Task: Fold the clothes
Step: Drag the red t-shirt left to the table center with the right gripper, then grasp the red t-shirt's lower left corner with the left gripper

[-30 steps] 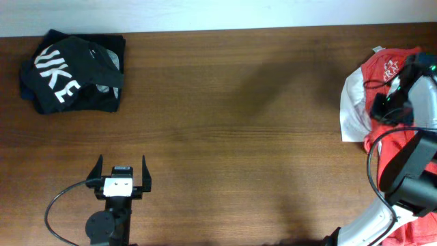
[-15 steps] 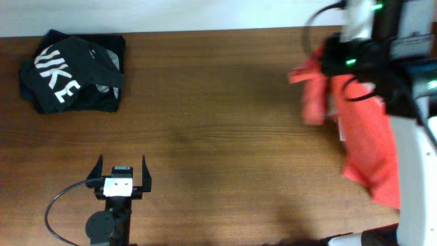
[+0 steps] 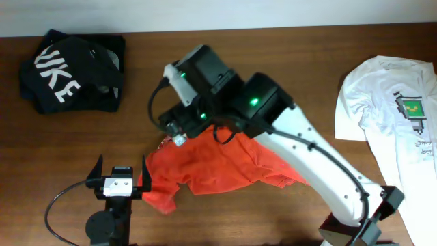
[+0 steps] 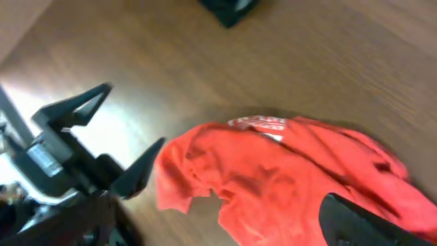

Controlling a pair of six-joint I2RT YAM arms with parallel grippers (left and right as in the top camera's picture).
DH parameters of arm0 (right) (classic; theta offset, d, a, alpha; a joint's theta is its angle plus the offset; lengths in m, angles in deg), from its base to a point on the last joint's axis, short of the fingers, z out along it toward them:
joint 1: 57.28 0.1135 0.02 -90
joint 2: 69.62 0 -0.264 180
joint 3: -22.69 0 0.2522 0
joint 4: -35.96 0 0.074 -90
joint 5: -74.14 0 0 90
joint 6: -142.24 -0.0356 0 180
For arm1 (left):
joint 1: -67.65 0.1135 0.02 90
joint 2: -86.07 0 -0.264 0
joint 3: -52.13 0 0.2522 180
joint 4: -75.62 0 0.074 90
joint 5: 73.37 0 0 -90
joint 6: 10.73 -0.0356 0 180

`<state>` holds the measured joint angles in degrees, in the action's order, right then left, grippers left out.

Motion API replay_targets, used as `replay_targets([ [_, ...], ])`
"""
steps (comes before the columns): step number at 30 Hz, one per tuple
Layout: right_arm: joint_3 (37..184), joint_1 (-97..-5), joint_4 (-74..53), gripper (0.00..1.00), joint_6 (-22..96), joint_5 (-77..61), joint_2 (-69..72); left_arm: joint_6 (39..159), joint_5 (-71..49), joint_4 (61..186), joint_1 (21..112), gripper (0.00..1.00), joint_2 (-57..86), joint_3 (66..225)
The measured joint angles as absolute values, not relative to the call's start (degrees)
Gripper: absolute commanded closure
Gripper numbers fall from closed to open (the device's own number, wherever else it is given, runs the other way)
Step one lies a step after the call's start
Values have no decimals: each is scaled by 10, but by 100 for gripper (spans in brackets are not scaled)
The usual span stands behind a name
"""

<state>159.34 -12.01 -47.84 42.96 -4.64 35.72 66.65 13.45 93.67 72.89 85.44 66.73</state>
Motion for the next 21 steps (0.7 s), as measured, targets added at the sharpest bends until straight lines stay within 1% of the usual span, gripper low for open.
replay_targets([
  [4,1593,-233,-551,1,429,-53,320,666,134,937,729,1,854,667],
  [6,1594,-313,-602,1,429,-70,298,666,134,937,729,1,854,667],
  [7,1595,-369,-642,1,428,-100,294,666,134,937,729,1,854,667],
  [9,1596,-405,-664,1,428,-122,295,666,134,937,729,1,854,667],
  [11,1596,-469,-684,1,417,-136,298,666,134,937,729,1,855,667],
  [13,1596,-545,-700,1,380,-150,300,666,134,937,729,1,854,667],
  [16,1595,-604,-724,1,335,-143,300,666,134,937,729,1,854,667],
  [18,1590,-620,-746,1,323,-125,300,667,123,934,729,1,854,667],
  [19,1580,-618,-748,1,319,-114,300,676,93,931,729,1,854,667],
  [21,1534,-603,-730,1,314,-100,300,716,-31,918,730,1,854,667],
])
